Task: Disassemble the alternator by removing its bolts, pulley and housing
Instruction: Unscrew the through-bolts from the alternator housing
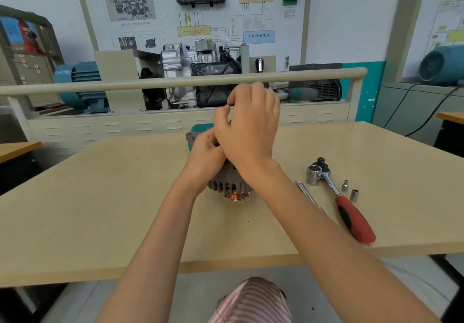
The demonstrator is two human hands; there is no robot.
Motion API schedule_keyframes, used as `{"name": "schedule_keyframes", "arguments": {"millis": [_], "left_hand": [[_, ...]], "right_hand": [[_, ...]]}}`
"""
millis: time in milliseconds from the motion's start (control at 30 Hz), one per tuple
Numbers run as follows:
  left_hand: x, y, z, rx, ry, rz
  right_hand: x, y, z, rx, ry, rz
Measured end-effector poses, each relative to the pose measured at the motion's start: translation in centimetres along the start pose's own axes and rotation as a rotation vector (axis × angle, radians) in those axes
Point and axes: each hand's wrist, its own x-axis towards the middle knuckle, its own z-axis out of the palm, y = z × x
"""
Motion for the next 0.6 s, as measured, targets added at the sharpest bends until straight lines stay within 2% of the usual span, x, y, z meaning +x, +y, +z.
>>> {"name": "schedule_keyframes", "arguments": {"millis": [67,167,300,433,500,600], "left_hand": [[-0.1,0.0,0.1,-0.002,0.003,0.008],[-0.2,0.2,0.1,-0.009,-0.020,0.044],[0.1,0.1,0.0,-0.021,-0.074,0.035],[0.1,0.1,0.0,-0.040,-0.082,0.023],[0.1,0.2,0.0,-0.051,-0.079,0.017],[0.1,0.1,-0.1,-0.044,-0.071,0.012]], "right_hand": [[-0.1,-0.4,-0.1,0.015,0.021,0.043],[0.8,-0.6,-0.5,0.345,0.002,0.139],[2.8,0.0,-0.9,0.843,-0.248,0.366],[4.1,0.8,-0.3,1.178,-0.442,0.507],[4.3,1.0,0.0,1.294,-0.469,0.551],[4.4,1.0,0.0,1.315,-0.451,0.570]]}}
